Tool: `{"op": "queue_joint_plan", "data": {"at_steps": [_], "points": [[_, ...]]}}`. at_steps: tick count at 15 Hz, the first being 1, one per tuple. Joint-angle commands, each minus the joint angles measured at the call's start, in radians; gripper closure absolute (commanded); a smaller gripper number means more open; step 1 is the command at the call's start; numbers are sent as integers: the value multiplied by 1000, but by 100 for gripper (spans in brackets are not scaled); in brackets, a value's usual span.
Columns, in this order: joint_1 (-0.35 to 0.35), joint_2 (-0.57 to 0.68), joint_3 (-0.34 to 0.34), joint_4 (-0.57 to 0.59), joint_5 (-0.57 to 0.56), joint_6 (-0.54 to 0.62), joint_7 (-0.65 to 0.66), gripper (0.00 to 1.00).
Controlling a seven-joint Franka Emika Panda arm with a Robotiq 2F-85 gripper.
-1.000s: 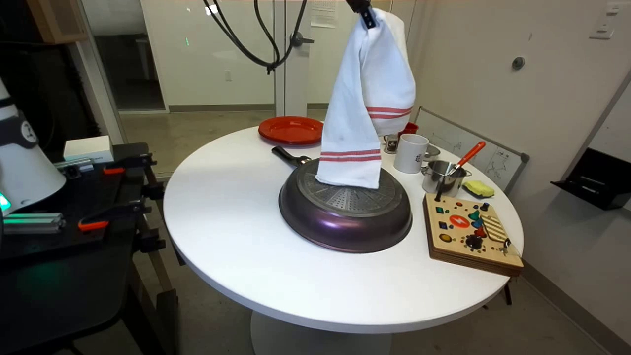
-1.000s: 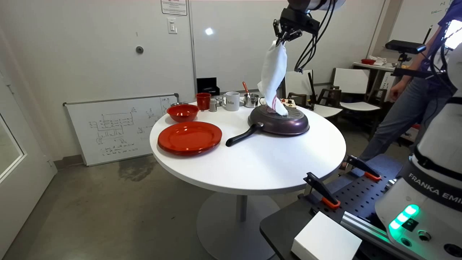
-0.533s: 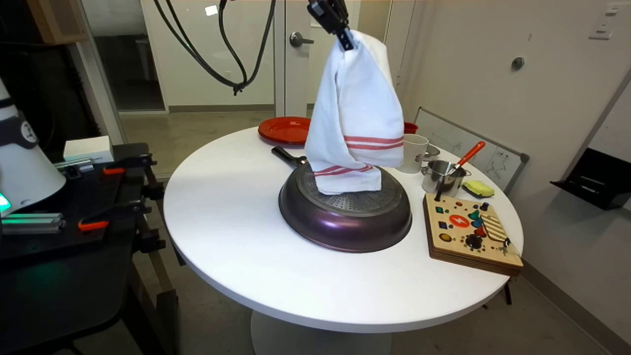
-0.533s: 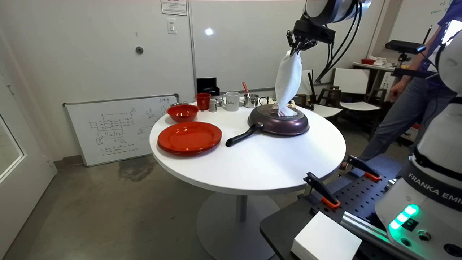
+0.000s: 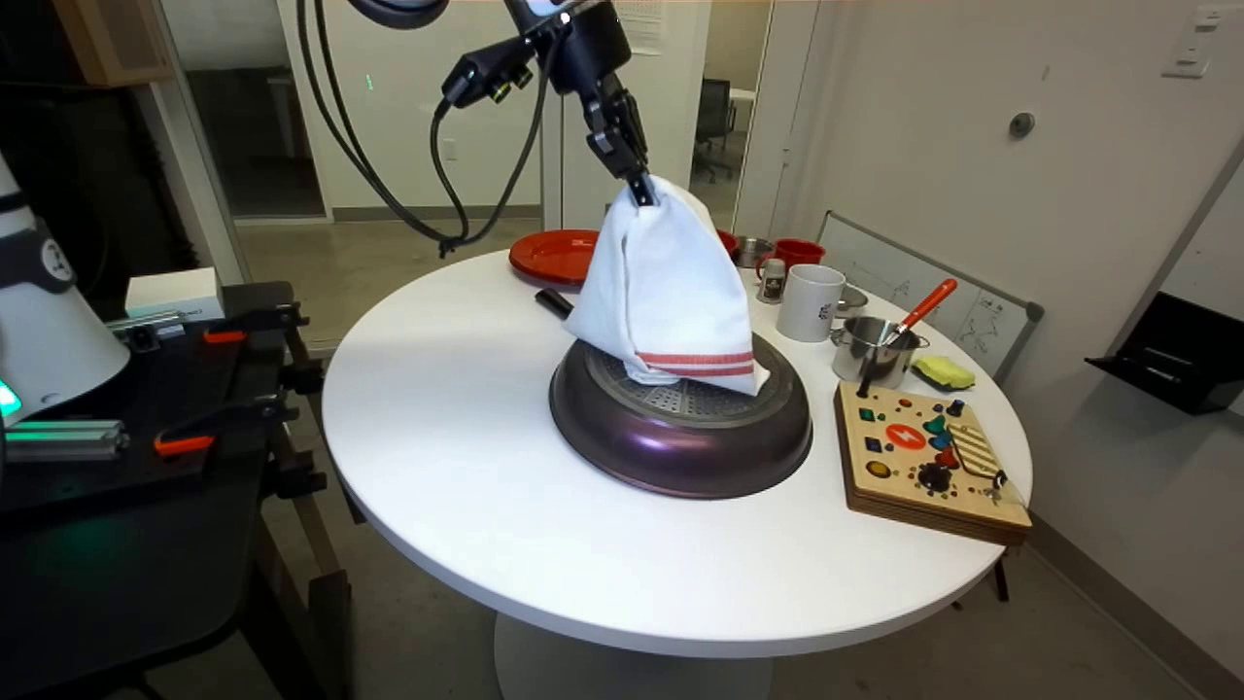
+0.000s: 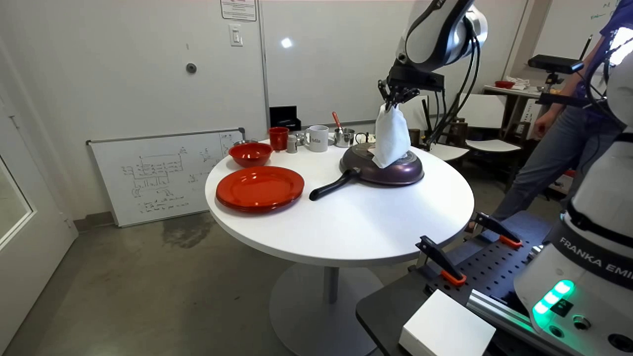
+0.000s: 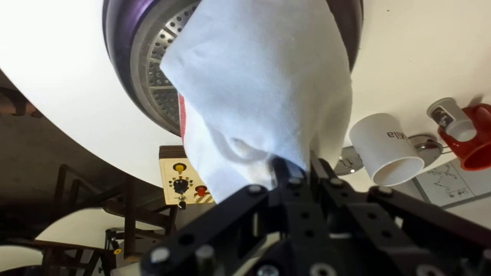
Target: Pick up the cloth and put it on the pan
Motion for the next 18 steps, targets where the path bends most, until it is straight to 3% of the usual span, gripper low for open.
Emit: {"op": "queue_joint_plan", "data": {"at_steps": [1, 3, 10, 16, 18], "points": [[20, 98, -75, 94, -219, -23, 130, 99], [35, 135, -98, 117, -271, -23, 169, 99], [76, 237, -57, 132, -242, -20, 165, 99], [227, 292, -214, 207, -405, -134, 305, 99], [235, 299, -215, 207, -410, -169, 316, 99]]}}
